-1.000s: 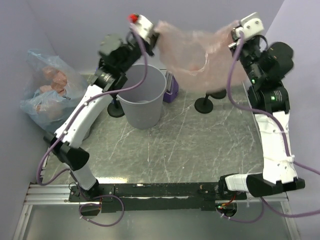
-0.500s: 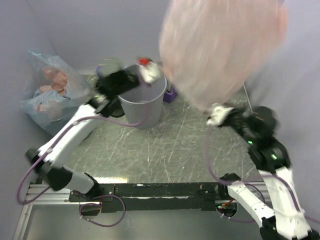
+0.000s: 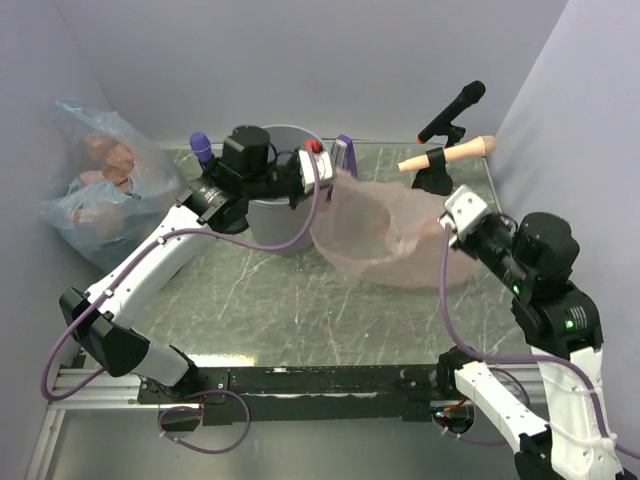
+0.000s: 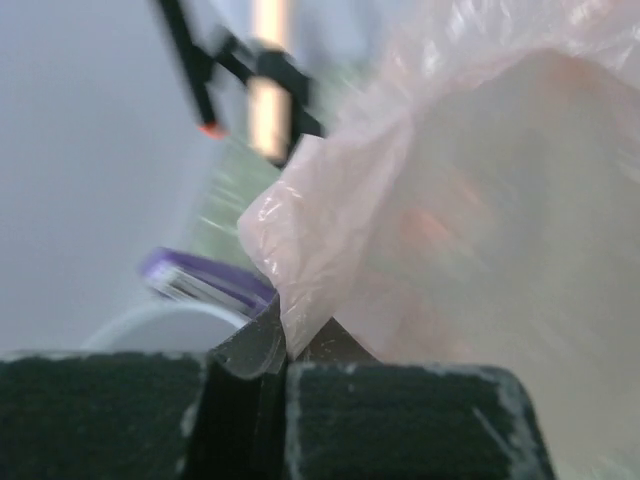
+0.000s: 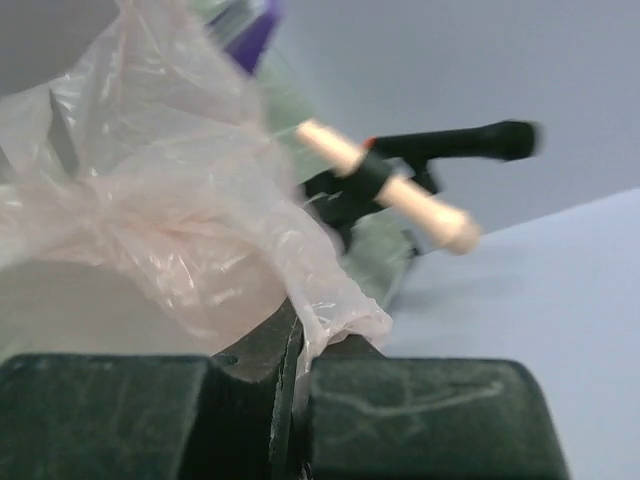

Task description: Put the trash bags into the trash bin

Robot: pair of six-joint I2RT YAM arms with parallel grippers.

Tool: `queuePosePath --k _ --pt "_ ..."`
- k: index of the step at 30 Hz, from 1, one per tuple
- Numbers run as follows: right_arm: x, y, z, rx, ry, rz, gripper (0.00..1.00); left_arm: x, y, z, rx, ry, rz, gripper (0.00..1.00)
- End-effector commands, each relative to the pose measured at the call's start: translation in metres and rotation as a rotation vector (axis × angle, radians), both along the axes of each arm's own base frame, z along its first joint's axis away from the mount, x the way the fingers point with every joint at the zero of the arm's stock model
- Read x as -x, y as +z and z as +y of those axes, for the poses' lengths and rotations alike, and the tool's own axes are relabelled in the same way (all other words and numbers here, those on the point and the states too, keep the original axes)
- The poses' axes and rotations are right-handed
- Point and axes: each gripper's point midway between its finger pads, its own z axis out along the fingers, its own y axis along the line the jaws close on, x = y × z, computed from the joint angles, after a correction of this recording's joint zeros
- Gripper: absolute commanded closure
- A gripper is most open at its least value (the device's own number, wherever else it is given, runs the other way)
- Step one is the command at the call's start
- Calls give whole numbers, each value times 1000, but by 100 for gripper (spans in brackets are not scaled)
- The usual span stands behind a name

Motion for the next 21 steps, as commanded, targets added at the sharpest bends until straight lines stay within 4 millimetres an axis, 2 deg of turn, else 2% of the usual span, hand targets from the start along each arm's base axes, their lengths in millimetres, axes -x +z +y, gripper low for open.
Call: queuePosePath --k 1,3,4,6,8,9,11,12,13,14,15,16,18,19,20,21 --pt "-59 55 -20 -65 -195 -208 100 -36 81 -11 250 139 -79 99" --pt "-85 68 -35 -26 -301 -270 100 -57 113 -14 344 212 -108 99" --pt "-100 78 -40 -10 -339 -306 100 -67 135 -13 398 256 -129 99" --pt "-125 112 -52 -8 -416 -388 100 -92 171 -11 473 349 -184 99" --pt "-135 168 -55 -61 -438 -499 100 -105 218 1 575 426 -273 99" --pt "-138 193 -54 -80 -436 -549 100 -106 245 11 635 458 -331 99" --pt "-127 252 -45 -107 -364 -681 100 -95 297 35 767 501 -483 99" --pt "-113 282 -39 -122 -315 -751 100 -86 317 46 811 510 -562 99" --pt "-93 310 -32 -135 -257 -826 100 -68 343 63 887 516 -647 99" --pt "-65 339 -22 -150 -172 -921 100 -44 368 80 968 508 -742 99" --pt "-31 365 -16 -187 -105 -1029 100 -32 376 86 998 496 -799 99" --pt "-10 373 -3 -202 -9 -1094 100 -10 390 95 1040 467 -872 99" --pt "43 390 7 -183 101 -1272 100 24 406 102 1048 427 -997 99" --pt "51 383 13 -158 129 -1287 100 36 410 105 1044 439 -1058 99" --pt "53 374 17 -111 140 -1287 100 39 406 104 1036 458 -1100 99" --pt "48 358 18 -88 132 -1250 100 40 402 106 1021 484 -1142 99"
